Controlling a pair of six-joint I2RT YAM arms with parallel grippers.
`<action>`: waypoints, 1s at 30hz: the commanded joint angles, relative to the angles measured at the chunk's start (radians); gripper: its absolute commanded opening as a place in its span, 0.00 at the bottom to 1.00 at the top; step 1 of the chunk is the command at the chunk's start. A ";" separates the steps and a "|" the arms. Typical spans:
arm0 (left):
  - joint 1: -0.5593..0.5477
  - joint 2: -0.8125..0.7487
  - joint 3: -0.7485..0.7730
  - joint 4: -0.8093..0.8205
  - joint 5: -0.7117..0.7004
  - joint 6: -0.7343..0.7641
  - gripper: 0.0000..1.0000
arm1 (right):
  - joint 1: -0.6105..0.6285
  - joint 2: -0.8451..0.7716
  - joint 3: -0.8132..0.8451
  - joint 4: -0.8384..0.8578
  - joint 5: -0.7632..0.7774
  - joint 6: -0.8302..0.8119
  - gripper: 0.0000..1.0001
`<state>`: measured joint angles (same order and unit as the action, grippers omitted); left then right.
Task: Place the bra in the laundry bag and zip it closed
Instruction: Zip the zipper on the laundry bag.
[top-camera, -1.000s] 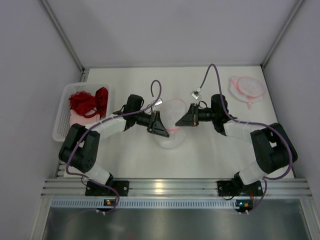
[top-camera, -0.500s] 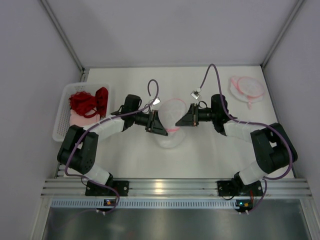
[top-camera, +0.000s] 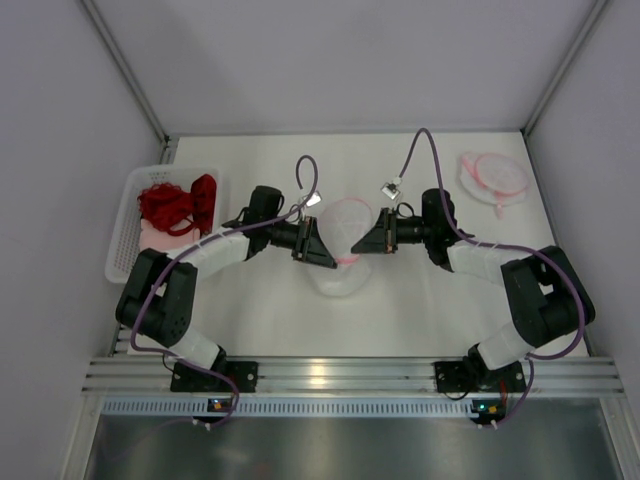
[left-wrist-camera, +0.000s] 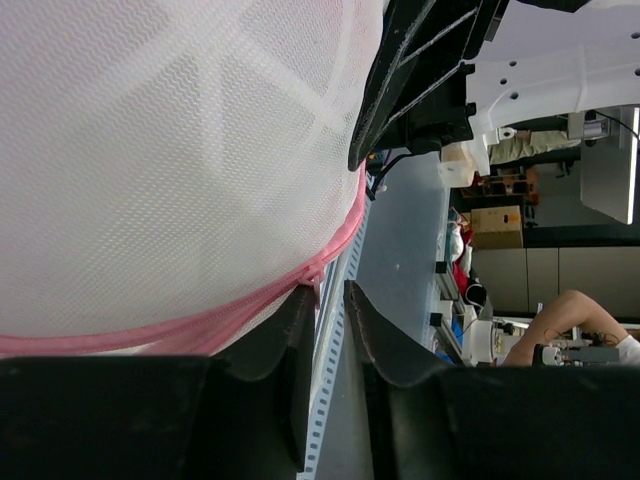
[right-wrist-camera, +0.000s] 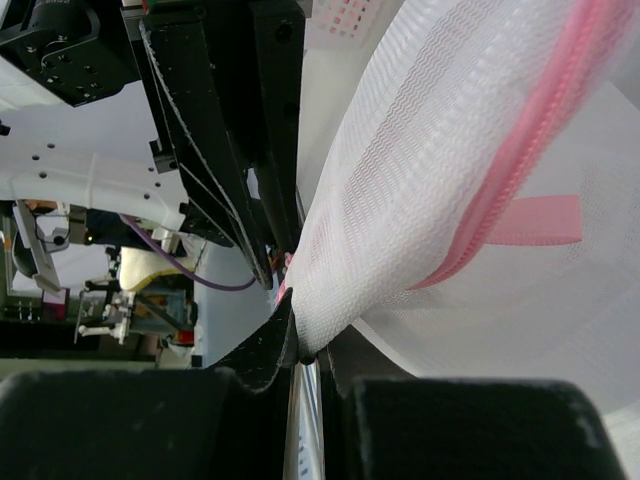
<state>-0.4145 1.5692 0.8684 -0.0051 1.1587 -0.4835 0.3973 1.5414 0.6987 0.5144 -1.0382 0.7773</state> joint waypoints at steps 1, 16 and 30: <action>0.003 0.009 0.040 0.042 0.013 0.005 0.22 | 0.025 -0.023 0.012 0.032 -0.005 -0.035 0.00; 0.019 -0.017 0.009 -0.180 -0.105 0.170 0.00 | 0.002 -0.029 0.108 -0.187 -0.005 -0.197 0.00; 0.034 -0.152 0.018 -0.386 -0.194 0.398 0.00 | -0.048 0.063 0.292 -0.482 0.056 -0.406 0.05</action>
<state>-0.3859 1.4570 0.8719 -0.3180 0.9676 -0.1452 0.3794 1.5909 0.9108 0.0578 -1.0405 0.4362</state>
